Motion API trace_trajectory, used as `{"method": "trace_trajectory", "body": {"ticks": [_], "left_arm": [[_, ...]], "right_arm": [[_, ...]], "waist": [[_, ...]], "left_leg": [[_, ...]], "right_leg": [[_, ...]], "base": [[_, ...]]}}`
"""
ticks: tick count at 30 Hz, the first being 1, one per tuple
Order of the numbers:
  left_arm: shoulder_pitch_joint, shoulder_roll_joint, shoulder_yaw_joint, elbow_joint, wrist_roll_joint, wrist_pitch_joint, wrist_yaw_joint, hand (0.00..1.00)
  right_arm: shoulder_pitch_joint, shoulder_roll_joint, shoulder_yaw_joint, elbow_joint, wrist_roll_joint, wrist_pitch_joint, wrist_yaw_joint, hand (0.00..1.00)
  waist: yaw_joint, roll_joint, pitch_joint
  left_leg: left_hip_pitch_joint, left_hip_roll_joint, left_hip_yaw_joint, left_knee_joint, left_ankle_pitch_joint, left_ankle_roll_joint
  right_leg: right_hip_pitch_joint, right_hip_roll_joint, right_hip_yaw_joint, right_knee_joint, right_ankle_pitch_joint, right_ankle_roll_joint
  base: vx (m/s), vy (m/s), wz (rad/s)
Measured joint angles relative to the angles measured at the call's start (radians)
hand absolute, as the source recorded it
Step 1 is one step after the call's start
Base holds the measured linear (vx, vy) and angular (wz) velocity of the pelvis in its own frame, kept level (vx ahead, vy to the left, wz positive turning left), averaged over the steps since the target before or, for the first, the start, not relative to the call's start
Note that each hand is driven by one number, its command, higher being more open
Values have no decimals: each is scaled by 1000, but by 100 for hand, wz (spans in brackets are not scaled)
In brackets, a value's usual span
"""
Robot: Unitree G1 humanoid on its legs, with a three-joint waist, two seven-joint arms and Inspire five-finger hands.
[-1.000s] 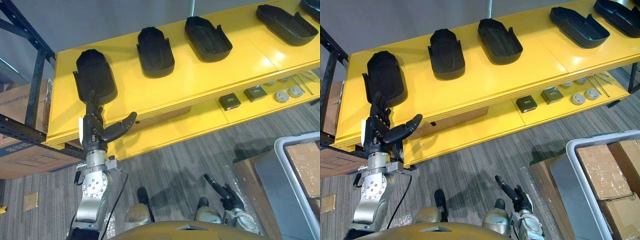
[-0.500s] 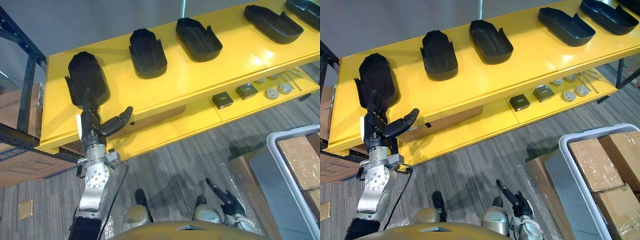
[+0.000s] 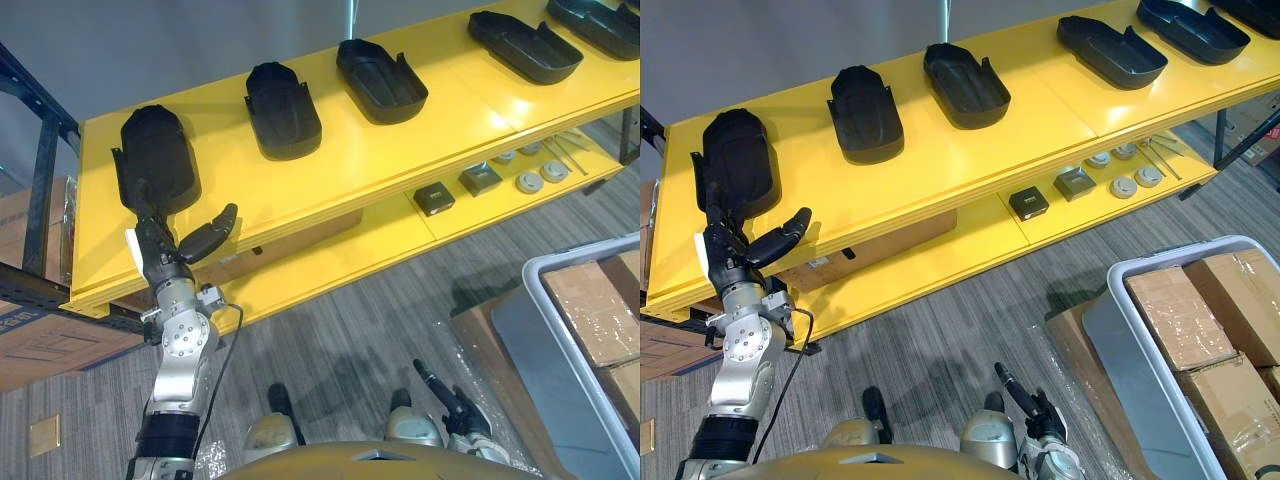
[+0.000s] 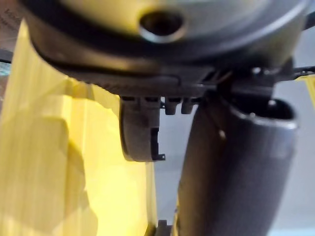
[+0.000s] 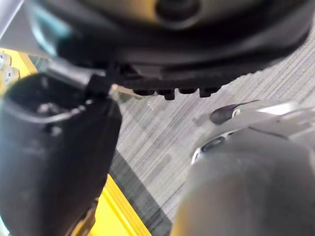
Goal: Walk over and take three plastic housings, then place them on the shelf
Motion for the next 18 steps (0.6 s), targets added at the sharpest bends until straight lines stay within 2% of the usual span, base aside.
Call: {"method": "trace_trajectory", "body": {"ticks": [11,18], "left_arm": [[-35,20,8,29,-2,16,13,100],[5,23,-13,-13,-2,15,-65,100]], "right_arm": [[16,7,9,0,0,5,2,100],[17,10,7,0,-1,5,2,100]], "waist": [[-3,-7,-2],[0,-11,-4]], "left_leg": [[1,0,5,0,0,0],[2,0,5,0,0,0]], "right_leg": [[-4,0,6,0,4,2],[-1,0,5,-3,5,1]], "base": [[0,0,0],[0,0,0]]}}
